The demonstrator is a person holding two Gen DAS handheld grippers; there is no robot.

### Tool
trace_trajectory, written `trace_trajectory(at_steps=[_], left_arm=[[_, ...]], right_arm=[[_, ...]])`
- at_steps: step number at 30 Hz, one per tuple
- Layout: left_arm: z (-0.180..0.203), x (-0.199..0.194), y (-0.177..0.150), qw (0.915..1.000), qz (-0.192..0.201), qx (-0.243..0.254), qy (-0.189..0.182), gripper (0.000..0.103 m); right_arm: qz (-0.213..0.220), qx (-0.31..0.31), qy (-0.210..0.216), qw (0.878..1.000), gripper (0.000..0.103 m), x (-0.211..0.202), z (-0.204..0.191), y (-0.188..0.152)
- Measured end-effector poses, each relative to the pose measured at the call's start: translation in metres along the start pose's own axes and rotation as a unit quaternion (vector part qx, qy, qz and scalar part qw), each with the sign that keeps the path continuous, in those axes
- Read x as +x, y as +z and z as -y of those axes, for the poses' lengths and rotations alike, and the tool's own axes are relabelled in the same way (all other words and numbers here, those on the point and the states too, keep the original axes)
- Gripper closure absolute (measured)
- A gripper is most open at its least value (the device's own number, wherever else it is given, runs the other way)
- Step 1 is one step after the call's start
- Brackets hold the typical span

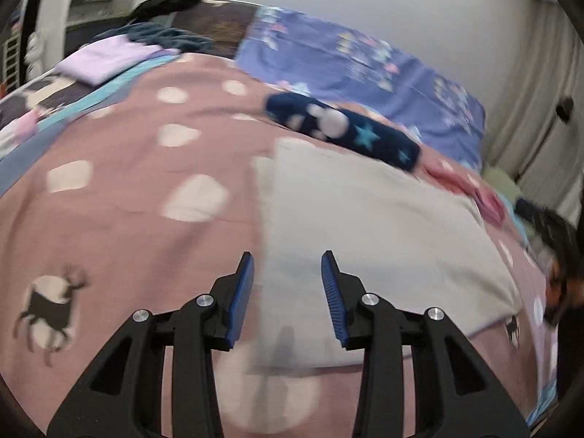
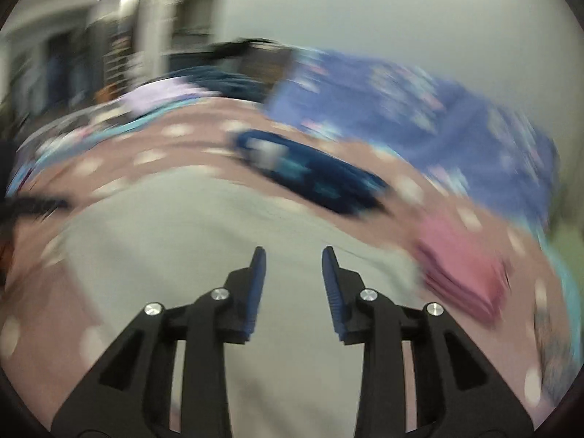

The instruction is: Fold small clothes

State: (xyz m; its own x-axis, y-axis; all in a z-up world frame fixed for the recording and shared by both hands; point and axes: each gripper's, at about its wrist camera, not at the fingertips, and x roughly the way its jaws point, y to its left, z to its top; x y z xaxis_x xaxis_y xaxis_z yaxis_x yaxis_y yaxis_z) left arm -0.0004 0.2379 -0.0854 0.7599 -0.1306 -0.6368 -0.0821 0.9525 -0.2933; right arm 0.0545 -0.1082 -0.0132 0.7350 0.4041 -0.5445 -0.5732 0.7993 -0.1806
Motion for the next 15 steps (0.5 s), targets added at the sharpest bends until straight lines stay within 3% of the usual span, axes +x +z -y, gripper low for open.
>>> trace_trajectory(at_steps=[5, 8, 12, 15], left_arm=[[-0.03, -0.002, 0.012, 0.9998, 0.014, 0.012, 0.008, 0.064], [-0.046, -0.002, 0.007, 0.9997, 0.022, -0.004, -0.002, 0.064], [-0.068, 0.002, 0.003, 0.9996, 0.02, -0.013, -0.012, 0.064], [-0.076, 0.011, 0.01, 0.999, 0.008, -0.016, -0.041, 0.06]], right_arm=[[0.01, -0.142, 0.089, 0.986, 0.066, 0.013, -0.162, -0.006], [-0.001, -0.208, 0.11, 0.972, 0.066, 0.032, -0.237, -0.014], [-0.012, -0.253, 0.092, 0.963, 0.059, 0.055, -0.284, -0.013], [-0.025, -0.276, 0.07, 0.958, 0.058, 0.075, -0.302, -0.011]])
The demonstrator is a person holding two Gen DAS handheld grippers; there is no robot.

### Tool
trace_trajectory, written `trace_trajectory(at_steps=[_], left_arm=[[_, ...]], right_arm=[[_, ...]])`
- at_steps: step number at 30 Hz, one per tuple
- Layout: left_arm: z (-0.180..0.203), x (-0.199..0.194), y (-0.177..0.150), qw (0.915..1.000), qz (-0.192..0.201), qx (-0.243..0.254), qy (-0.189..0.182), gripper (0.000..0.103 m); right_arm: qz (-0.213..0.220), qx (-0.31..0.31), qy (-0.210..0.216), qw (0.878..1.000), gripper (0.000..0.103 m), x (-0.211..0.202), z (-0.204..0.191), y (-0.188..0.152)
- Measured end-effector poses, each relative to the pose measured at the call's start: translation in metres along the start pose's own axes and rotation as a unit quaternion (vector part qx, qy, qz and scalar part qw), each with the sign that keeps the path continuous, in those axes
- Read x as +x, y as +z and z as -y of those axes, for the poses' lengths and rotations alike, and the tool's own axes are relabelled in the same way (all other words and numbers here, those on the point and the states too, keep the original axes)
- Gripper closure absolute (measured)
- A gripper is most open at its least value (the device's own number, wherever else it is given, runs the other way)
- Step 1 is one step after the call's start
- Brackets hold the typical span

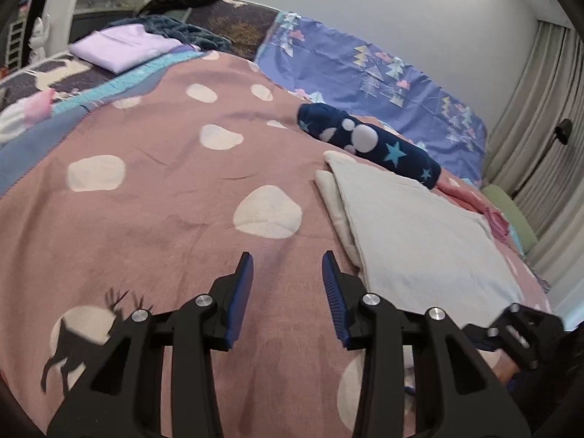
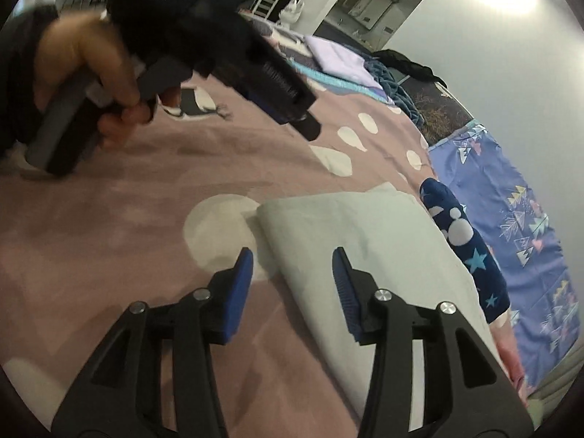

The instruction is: Fold small clothes

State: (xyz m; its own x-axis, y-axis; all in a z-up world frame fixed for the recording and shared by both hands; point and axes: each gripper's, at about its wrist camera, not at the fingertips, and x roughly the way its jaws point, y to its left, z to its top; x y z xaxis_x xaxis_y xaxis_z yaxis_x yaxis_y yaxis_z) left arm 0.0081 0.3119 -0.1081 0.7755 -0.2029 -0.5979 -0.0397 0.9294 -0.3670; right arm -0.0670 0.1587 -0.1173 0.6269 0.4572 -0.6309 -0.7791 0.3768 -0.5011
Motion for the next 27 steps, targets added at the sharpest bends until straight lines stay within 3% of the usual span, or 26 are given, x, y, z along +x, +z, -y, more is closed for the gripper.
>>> trace_trajectory(at_steps=[1, 5, 8, 11, 14, 15, 16, 17, 19, 20, 22, 25, 27], left_arm=[[-0.002, 0.005, 0.005, 0.9999, -0.007, -0.002, -0.014, 0.054], [0.003, 0.04, 0.034, 0.994, -0.048, 0.003, -0.098, 0.053], [0.013, 0.084, 0.055, 0.9866, -0.086, 0.012, -0.138, 0.046], [0.022, 0.131, 0.067, 0.9775, -0.128, 0.006, -0.168, 0.046], [0.024, 0.161, 0.076, 0.9737, -0.131, -0.012, -0.186, 0.046], [0.022, 0.166, 0.08, 0.9727, -0.128, -0.021, -0.193, 0.047], [0.02, 0.171, 0.083, 0.9719, -0.126, -0.033, -0.196, 0.057], [0.016, 0.176, 0.085, 0.9713, -0.125, -0.049, -0.196, 0.074], [0.007, 0.184, 0.085, 0.9688, -0.127, -0.078, -0.198, 0.092], [0.001, 0.187, 0.081, 0.9644, -0.124, -0.097, -0.213, 0.095], [-0.001, 0.182, 0.08, 0.9638, -0.11, -0.101, -0.221, 0.096], [0.02, 0.15, 0.094, 0.9684, -0.056, -0.049, -0.238, 0.096], [0.032, 0.136, 0.099, 0.9739, -0.041, -0.014, -0.223, 0.096]], right_arm=[[-0.008, 0.001, -0.005, 1.0, 0.058, 0.007, 0.001, 0.002], [-0.022, 0.016, -0.035, 0.999, 0.058, 0.025, 0.005, 0.007], [-0.022, 0.013, -0.052, 0.998, 0.058, 0.03, 0.004, 0.004], [-0.02, -0.001, -0.067, 0.998, 0.06, 0.031, -0.002, 0.004], [-0.024, 0.002, -0.066, 0.998, 0.06, 0.034, 0.001, 0.006], [-0.025, 0.003, -0.067, 0.997, 0.06, 0.035, 0.002, 0.007], [-0.026, 0.004, -0.069, 0.997, 0.06, 0.037, 0.002, 0.008], [-0.027, 0.005, -0.072, 0.997, 0.06, 0.04, 0.003, 0.01], [-0.029, 0.007, -0.07, 0.997, 0.072, 0.044, 0.004, 0.013], [-0.034, 0.007, -0.061, 0.998, 0.098, 0.047, 0.004, 0.014], [-0.045, 0.005, -0.061, 0.997, 0.1, 0.053, 0.004, 0.013], [-0.026, 0.033, -0.029, 0.999, 0.101, 0.033, 0.012, 0.02], [-0.01, 0.044, -0.023, 0.999, 0.101, 0.02, 0.016, 0.027]])
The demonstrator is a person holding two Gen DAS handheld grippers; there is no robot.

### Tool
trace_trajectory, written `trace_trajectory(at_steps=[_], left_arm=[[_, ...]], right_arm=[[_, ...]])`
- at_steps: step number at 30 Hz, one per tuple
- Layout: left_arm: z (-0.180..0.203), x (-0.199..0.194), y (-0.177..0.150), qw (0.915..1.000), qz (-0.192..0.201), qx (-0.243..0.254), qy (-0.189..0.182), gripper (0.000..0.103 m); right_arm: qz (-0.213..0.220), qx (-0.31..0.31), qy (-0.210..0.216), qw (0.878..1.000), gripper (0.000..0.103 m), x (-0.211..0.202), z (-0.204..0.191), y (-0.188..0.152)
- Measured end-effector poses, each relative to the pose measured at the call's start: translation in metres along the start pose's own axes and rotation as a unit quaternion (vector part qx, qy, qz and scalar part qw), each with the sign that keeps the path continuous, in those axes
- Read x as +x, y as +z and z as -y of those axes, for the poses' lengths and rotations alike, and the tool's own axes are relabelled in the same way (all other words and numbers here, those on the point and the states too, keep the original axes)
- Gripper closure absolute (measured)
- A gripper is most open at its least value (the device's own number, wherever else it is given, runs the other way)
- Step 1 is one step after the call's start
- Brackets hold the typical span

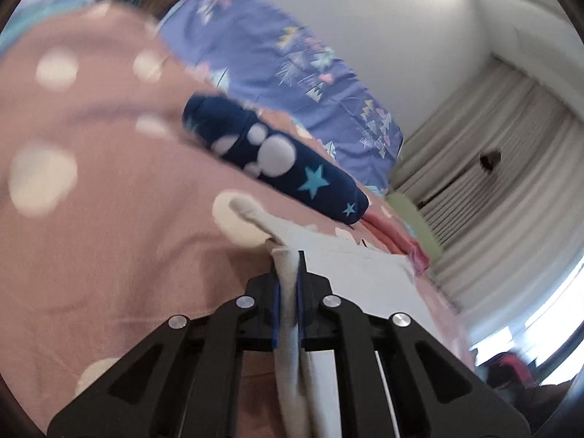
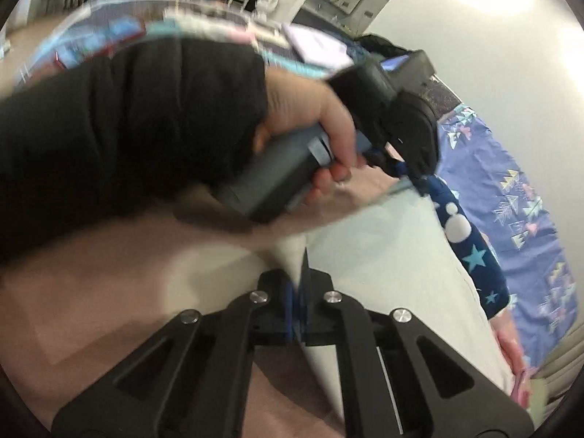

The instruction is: Fold small clothes

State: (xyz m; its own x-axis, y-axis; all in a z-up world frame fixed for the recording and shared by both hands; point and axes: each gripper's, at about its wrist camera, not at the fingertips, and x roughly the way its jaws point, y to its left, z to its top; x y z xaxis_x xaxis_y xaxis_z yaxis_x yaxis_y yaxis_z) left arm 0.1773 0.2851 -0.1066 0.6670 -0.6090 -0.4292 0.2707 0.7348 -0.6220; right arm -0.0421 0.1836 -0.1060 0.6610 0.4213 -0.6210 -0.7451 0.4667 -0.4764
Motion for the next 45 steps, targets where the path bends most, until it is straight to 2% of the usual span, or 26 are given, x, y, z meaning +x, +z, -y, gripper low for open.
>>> trace_trajectory(at_steps=[1, 3, 4, 5, 6, 8, 11, 15, 17, 19, 22, 26, 30, 32, 33, 34, 35, 36, 37, 39, 41, 42, 43, 45], left_arm=[[0.004, -0.001, 0.0, 0.9999, -0.001, 0.011, 0.013, 0.096], [-0.002, 0.007, -0.006, 0.9988, -0.012, 0.017, 0.045, 0.096], [-0.008, 0.012, -0.009, 0.9981, -0.019, 0.013, 0.057, 0.096], [-0.021, 0.019, -0.015, 0.9974, -0.034, -0.006, 0.063, 0.095], [-0.032, 0.024, -0.018, 0.997, -0.044, -0.029, 0.056, 0.095], [-0.042, 0.02, -0.017, 0.9973, -0.037, -0.054, 0.033, 0.091], [-0.042, 0.014, -0.017, 0.9973, -0.029, -0.052, 0.042, 0.085], [-0.039, 0.017, -0.018, 0.998, -0.034, -0.044, 0.03, 0.073], [-0.035, 0.019, -0.019, 0.9984, -0.039, -0.031, 0.026, 0.066], [-0.032, 0.021, -0.02, 0.9984, -0.043, -0.022, 0.028, 0.064], [-0.037, 0.02, -0.021, 0.9985, -0.043, -0.03, 0.017, 0.063], [-0.045, 0.017, -0.023, 0.9977, -0.044, -0.05, -0.012, 0.063], [-0.046, 0.017, -0.024, 0.9974, -0.046, -0.053, -0.015, 0.063], [-0.047, 0.018, -0.024, 0.9972, -0.041, -0.06, -0.016, 0.063], [-0.047, 0.018, -0.023, 0.997, -0.039, -0.065, -0.016, 0.066], [-0.049, 0.019, -0.023, 0.9966, -0.037, -0.072, -0.015, 0.083], [-0.053, 0.021, -0.024, 0.9956, -0.039, -0.084, -0.016, 0.096], [-0.054, 0.021, -0.025, 0.9949, -0.036, -0.092, -0.021, 0.096], [-0.053, 0.02, -0.024, 0.9954, -0.032, -0.088, -0.02, 0.096], [-0.041, 0.015, -0.022, 0.998, -0.02, -0.06, -0.007, 0.097], [-0.038, 0.015, -0.021, 0.9983, -0.018, -0.055, -0.001, 0.097], [-0.042, 0.018, -0.022, 0.9978, -0.023, -0.062, 0.002, 0.097], [-0.047, 0.021, -0.023, 0.9968, -0.03, -0.074, 0.004, 0.097], [-0.048, 0.021, -0.023, 0.9968, -0.028, -0.075, 0.003, 0.097]], right_arm=[[0.004, -0.009, -0.006, 1.0, 0.101, -0.002, -0.002, 0.0], [-0.013, -0.013, 0.006, 1.0, 0.101, 0.009, -0.005, -0.006], [-0.038, -0.009, 0.019, 0.999, 0.101, 0.02, -0.006, -0.012], [-0.04, -0.009, 0.017, 0.999, 0.1, 0.02, -0.009, -0.013], [-0.031, -0.011, 0.011, 0.999, 0.098, 0.017, -0.01, -0.013], [-0.018, -0.018, 0.013, 1.0, 0.09, 0.009, -0.012, -0.013], [-0.016, -0.031, 0.002, 0.999, 0.083, 0.001, -0.014, -0.018], [-0.027, -0.042, -0.034, 0.998, 0.075, -0.005, -0.021, -0.026], [-0.034, -0.039, -0.044, 0.998, 0.074, -0.001, -0.023, -0.026], [-0.038, -0.042, -0.059, 0.997, 0.074, 0.004, -0.026, -0.022], [-0.037, -0.05, -0.083, 0.995, 0.074, 0.018, -0.03, -0.013], [-0.039, -0.04, -0.08, 0.995, 0.074, 0.023, -0.026, -0.009], [-0.039, -0.039, -0.083, 0.995, 0.073, 0.024, -0.026, -0.012], [-0.039, -0.042, -0.086, 0.995, 0.074, 0.026, -0.025, -0.012], [-0.038, -0.041, -0.083, 0.995, 0.078, 0.025, -0.026, -0.012], [-0.039, -0.039, -0.073, 0.996, 0.084, 0.025, -0.027, -0.012], [-0.039, -0.038, -0.059, 0.997, 0.094, 0.025, -0.026, -0.011], [-0.037, -0.038, -0.056, 0.997, 0.1, 0.024, -0.026, -0.011], [-0.033, -0.035, -0.056, 0.997, 0.1, 0.021, -0.024, -0.011], [-0.021, 0.007, -0.017, 1.0, 0.1, 0.006, -0.014, -0.008], [-0.011, 0.043, 0.003, 0.999, 0.101, 0.0, -0.002, -0.006], [-0.015, 0.051, 0.013, 0.998, 0.101, 0.003, 0.001, -0.007], [-0.037, 0.067, 0.031, 0.997, 0.101, 0.014, 0.006, -0.009], [-0.045, 0.089, 0.037, 0.994, 0.101, 0.017, 0.013, -0.011]])
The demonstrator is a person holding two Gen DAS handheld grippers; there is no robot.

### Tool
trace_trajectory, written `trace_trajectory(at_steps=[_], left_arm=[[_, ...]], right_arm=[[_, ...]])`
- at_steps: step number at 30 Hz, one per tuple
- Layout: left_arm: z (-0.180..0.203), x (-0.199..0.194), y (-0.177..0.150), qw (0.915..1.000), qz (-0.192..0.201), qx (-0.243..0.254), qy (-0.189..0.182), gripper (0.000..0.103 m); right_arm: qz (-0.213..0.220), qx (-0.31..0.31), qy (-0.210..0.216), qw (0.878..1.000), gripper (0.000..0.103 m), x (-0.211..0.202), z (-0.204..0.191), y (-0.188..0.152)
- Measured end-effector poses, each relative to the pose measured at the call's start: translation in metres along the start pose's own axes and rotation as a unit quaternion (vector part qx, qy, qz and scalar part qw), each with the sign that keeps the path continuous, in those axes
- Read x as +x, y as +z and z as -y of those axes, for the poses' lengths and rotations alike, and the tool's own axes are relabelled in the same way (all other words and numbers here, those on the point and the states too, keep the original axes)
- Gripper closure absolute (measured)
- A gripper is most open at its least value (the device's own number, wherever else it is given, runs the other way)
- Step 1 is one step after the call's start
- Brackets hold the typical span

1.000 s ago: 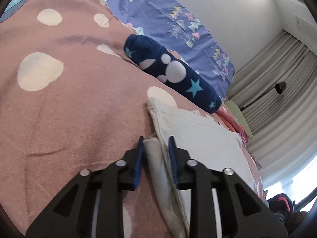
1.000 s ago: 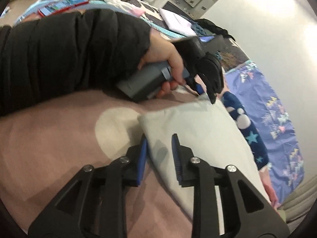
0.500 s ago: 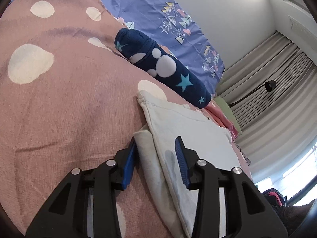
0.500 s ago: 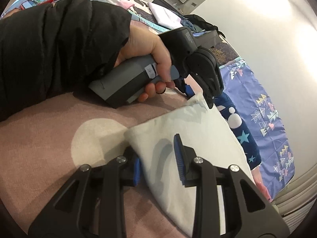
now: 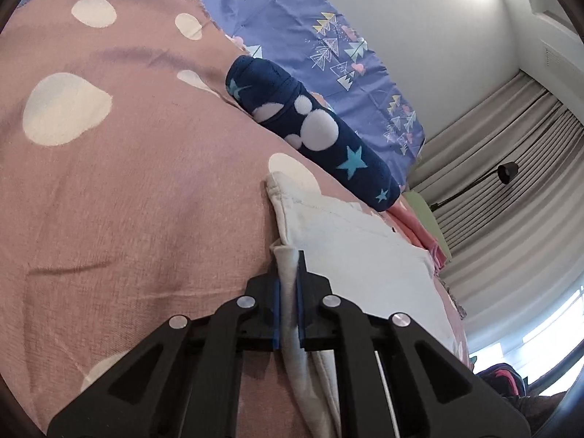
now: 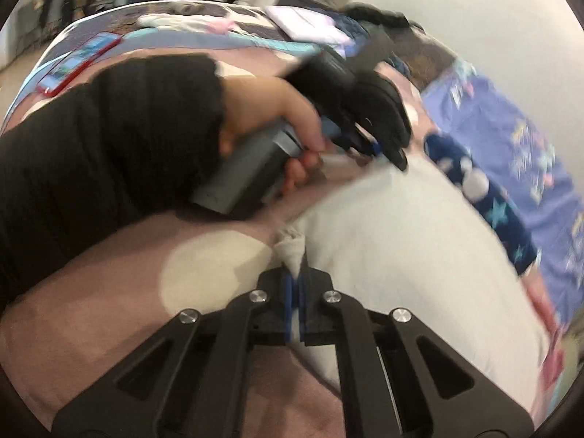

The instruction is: Fold small clothes

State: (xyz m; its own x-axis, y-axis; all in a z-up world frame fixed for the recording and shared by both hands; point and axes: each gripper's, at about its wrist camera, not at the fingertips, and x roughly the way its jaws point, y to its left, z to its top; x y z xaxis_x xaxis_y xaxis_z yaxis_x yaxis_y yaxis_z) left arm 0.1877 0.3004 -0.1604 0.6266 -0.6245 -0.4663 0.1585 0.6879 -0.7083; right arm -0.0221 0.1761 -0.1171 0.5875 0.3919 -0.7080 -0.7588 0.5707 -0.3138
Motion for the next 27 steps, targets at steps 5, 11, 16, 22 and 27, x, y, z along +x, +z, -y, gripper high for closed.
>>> trace_trajectory(at_steps=[5, 11, 16, 22, 27], left_arm=[[0.001, 0.002, 0.0, 1.0, -0.004, 0.002, 0.004, 0.095], [-0.003, 0.004, 0.001, 0.9999, -0.012, -0.006, -0.001, 0.092], [0.005, 0.004, 0.001, 0.9996, -0.012, 0.012, 0.022, 0.094], [0.04, -0.006, 0.009, 0.9993, 0.018, 0.032, 0.0, 0.096], [0.089, 0.011, 0.017, 0.9968, 0.0, 0.079, 0.007, 0.096]], right_arm=[[0.018, -0.028, -0.024, 0.999, 0.086, -0.009, -0.009, 0.001], [0.002, -0.067, -0.077, 0.995, 0.062, 0.004, -0.022, -0.001], [0.009, -0.023, -0.047, 0.999, 0.101, 0.012, -0.001, 0.004], [0.081, 0.063, -0.026, 0.994, 0.101, -0.031, 0.043, -0.002], [0.103, 0.134, -0.005, 0.986, 0.101, -0.058, 0.086, -0.014]])
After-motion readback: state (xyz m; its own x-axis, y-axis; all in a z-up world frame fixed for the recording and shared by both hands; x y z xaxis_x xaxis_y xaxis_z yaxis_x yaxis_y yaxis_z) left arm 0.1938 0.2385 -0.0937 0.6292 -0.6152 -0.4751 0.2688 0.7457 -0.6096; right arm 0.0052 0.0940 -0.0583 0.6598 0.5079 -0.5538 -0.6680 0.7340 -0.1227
